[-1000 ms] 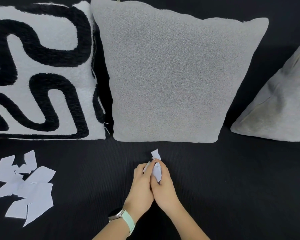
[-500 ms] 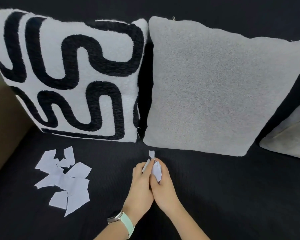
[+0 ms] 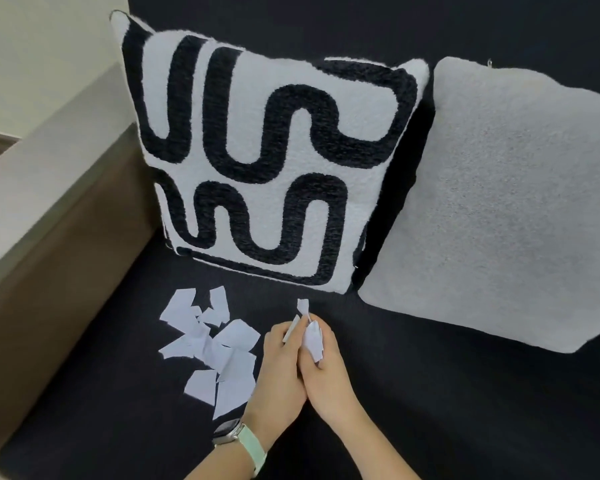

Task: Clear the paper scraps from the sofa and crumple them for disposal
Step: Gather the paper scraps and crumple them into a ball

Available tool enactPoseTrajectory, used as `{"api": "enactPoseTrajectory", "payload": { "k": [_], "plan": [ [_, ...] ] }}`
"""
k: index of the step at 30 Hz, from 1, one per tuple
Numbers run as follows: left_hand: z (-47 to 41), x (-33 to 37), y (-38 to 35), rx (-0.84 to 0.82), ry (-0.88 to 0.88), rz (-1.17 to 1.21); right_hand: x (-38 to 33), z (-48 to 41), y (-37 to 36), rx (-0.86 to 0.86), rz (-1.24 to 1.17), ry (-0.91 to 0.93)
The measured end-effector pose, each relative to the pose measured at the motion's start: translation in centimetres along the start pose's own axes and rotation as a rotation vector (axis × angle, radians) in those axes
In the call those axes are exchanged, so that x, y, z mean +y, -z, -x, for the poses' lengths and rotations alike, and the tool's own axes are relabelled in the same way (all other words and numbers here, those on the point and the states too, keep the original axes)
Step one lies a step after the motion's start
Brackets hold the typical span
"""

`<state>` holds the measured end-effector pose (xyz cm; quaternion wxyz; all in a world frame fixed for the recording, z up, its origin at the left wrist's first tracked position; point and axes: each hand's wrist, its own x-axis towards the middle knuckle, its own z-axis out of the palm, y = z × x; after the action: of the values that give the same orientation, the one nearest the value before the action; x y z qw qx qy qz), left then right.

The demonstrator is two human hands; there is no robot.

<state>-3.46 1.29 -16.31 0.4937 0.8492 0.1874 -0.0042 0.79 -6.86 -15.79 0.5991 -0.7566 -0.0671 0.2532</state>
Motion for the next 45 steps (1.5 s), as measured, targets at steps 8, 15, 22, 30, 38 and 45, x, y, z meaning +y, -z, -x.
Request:
{"api": "enactPoseTrajectory", "payload": {
  "k": [8, 15, 22, 30, 38, 45],
  "plan": [
    [0.4, -2.1, 3.9, 0.036, 0.056, -0.002, -0.9, -0.4, -4.3, -0.057, -0.003, 0.018],
    [1.6, -4.6, 6.7, 0.074, 0.048, 0.000, -0.9, -0.2, -7.7, -0.125, -0.008, 0.001],
    [3.3, -8.0, 8.1, 0.094, -0.051, -0.124, 0.9, 0.0, -10.8, -0.149, 0.055, 0.003],
    [4.1, -10.6, 9.1, 0.040, -0.067, -0.201, 1.7, 0.4, -12.0, -0.186, 0.134, 0.006],
    [4.9, -12.2, 9.9, 0.055, -0.097, -0.310, 2.8, 0.0, -11.5, -0.153, 0.312, 0.120],
    [3.4, -12.9, 12.8, -0.013, -0.039, -0.415, 3.2, 0.0, -9.2, -0.080, 0.545, 0.212]
  ]
}}
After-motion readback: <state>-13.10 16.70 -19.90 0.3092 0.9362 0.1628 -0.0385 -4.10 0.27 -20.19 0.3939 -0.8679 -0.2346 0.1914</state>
